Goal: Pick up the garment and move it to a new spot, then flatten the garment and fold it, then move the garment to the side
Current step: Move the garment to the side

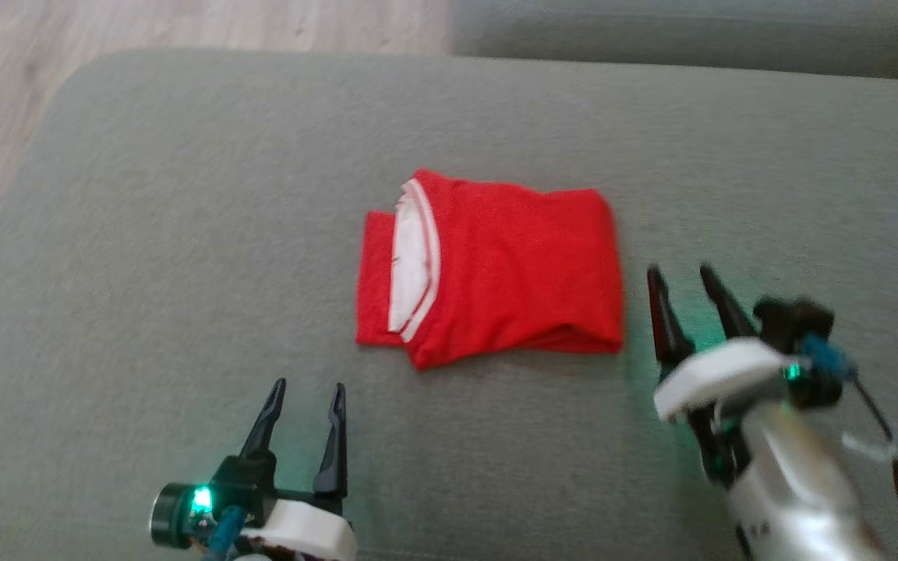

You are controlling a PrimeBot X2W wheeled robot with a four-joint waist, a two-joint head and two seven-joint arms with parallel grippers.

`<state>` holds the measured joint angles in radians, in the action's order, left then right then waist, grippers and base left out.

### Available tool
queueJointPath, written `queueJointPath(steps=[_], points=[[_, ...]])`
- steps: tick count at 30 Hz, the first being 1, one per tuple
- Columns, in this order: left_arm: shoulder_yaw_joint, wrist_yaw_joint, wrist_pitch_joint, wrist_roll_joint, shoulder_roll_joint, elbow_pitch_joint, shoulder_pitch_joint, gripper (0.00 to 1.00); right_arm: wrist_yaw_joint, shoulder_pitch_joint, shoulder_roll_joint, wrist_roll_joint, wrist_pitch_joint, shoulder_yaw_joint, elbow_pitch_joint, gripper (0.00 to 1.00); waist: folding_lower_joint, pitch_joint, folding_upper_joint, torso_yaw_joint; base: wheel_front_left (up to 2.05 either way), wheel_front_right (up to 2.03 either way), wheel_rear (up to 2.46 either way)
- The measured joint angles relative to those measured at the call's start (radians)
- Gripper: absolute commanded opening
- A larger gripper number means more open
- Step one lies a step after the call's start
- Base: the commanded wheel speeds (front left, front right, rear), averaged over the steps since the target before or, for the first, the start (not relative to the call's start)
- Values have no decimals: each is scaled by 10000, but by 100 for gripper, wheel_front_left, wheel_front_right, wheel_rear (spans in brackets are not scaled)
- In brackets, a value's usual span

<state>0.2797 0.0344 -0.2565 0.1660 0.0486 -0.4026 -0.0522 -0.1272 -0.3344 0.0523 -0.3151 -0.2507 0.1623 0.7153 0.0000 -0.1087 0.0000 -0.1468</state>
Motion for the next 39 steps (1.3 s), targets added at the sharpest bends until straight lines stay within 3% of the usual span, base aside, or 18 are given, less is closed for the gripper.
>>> queueJointPath(steps=[4,8,9,10,11,15,20,39], points=[[407,8,0,150,0,-31,-161,100,0,-1602,10,107,100,-77,1593,100,1,-397,0,-644,0,0,0],[500,25,0,201,-4,-52,-179,100,0,-1932,40,17,324,-169,2888,100,1,-710,0,-1166,0,0,0],[489,54,0,209,0,-52,-202,100,0,-1948,46,-56,297,-155,3039,93,1,-787,0,-1272,0,0,0],[462,96,0,209,0,-50,-220,100,0,-2038,77,-134,291,-94,3110,79,-1,-863,0,-1351,0,0,0],[445,96,0,209,0,-44,-231,100,0,-2216,130,-205,291,2,3233,0,-1,-936,0,-1408,0,0,0],[349,104,0,211,-2,-19,-231,100,0,-2669,173,-330,98,293,3565,0,1,-1039,0,-1292,0,0,0],[303,27,0,207,0,63,-244,100,-2,-2533,-8,-472,-2,474,3463,0,1,-909,0,-512,0,0,0],[897,-441,0,209,-2,119,-1110,100,-2,-666,-4,-1062,0,577,560,0,0,-602,0,4916,0,0,0]])
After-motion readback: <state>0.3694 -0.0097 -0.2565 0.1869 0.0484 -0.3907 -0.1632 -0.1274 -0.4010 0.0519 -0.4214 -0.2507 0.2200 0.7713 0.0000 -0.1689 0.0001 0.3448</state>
